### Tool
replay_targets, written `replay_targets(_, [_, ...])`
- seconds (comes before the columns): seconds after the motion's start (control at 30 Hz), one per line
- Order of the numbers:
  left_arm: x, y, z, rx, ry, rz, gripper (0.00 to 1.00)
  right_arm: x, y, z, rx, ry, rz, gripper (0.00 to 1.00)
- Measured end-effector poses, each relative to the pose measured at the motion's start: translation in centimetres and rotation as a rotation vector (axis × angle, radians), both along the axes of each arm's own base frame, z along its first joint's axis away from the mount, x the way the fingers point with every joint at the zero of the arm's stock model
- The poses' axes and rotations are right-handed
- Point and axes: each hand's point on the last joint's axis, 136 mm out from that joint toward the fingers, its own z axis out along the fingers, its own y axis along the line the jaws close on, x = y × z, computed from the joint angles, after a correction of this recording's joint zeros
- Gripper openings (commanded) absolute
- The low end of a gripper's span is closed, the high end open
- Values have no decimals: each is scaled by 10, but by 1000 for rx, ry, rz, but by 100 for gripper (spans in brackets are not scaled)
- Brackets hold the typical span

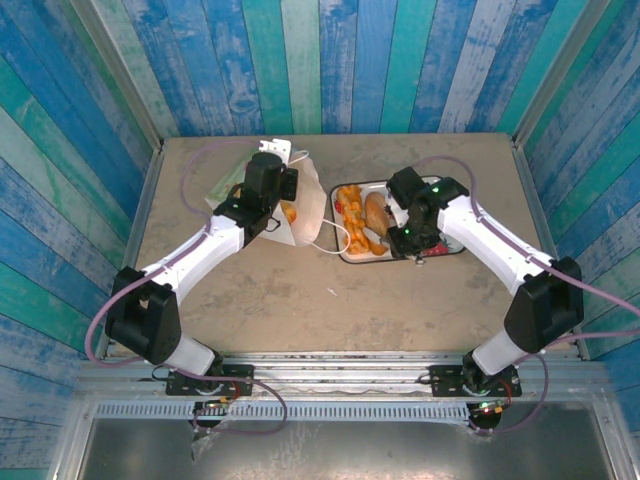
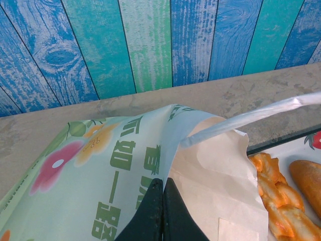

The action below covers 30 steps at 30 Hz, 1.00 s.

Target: Take the fake bread out of the paper bag

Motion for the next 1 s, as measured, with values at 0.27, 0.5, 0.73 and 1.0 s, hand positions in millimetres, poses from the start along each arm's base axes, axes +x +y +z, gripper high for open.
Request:
replay_targets(0.27, [0,0,0,2,0,-1,0,-1,0,25,38,-56,-7,48])
replay_targets(0.5, [-1,-3,-2,35,-1,-34,0,-7,18,50,179,-84,-1,42])
replay_targets(0.73, [-3,-5,-6,68,1,-62,0,-16,73,73,412,-81,63,41])
replay_targets(1.0, [-12,-2,-2,86,-14,-85,0,-23,140,66,571,1,118,39])
